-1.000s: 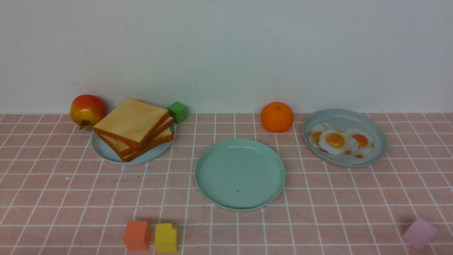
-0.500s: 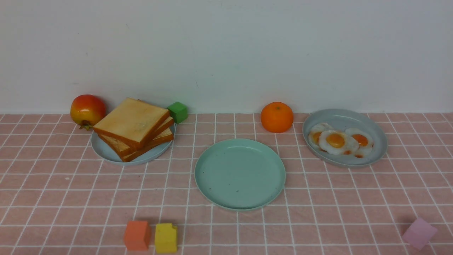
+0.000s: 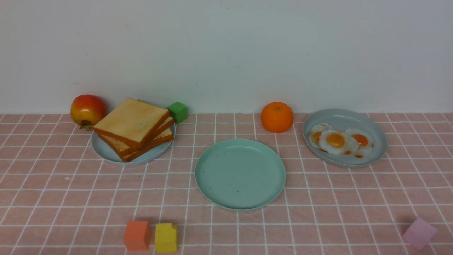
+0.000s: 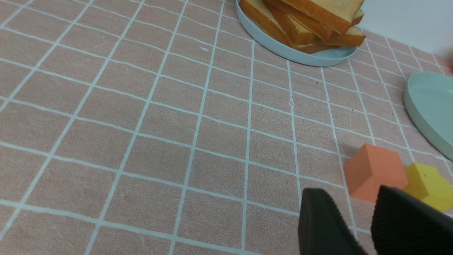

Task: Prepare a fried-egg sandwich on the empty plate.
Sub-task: Use the left arm to grab a slice of bread

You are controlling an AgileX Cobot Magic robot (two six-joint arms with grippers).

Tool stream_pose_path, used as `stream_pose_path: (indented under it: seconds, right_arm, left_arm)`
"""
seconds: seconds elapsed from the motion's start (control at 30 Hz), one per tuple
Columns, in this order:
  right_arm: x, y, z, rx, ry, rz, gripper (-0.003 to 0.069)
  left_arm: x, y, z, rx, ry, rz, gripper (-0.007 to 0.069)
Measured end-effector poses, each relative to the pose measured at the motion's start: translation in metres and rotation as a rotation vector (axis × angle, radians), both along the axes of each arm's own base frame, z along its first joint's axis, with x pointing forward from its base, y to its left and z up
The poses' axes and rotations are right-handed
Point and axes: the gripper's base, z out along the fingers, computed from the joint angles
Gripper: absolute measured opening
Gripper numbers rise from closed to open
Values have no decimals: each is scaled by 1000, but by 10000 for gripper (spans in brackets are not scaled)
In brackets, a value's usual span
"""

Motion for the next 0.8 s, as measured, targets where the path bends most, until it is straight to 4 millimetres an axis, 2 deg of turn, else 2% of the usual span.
stream_pose_path:
  seconds: [0.37, 0.43, 0.63, 0.8]
  right_arm:
    - [0, 0, 0, 0, 0, 0, 241]
    - [0, 0, 0, 0, 0, 0, 241]
    - [0, 0, 0, 0, 0, 0, 241]
    - [0, 0, 0, 0, 0, 0, 241]
  left_arm:
    - [0, 0, 1, -6, -9, 1, 239]
    - [2, -2, 5, -109, -57, 11, 239]
    - [5, -3, 28, -656, -262, 82, 239]
    - [4, 2, 39, -803, -373, 114, 230]
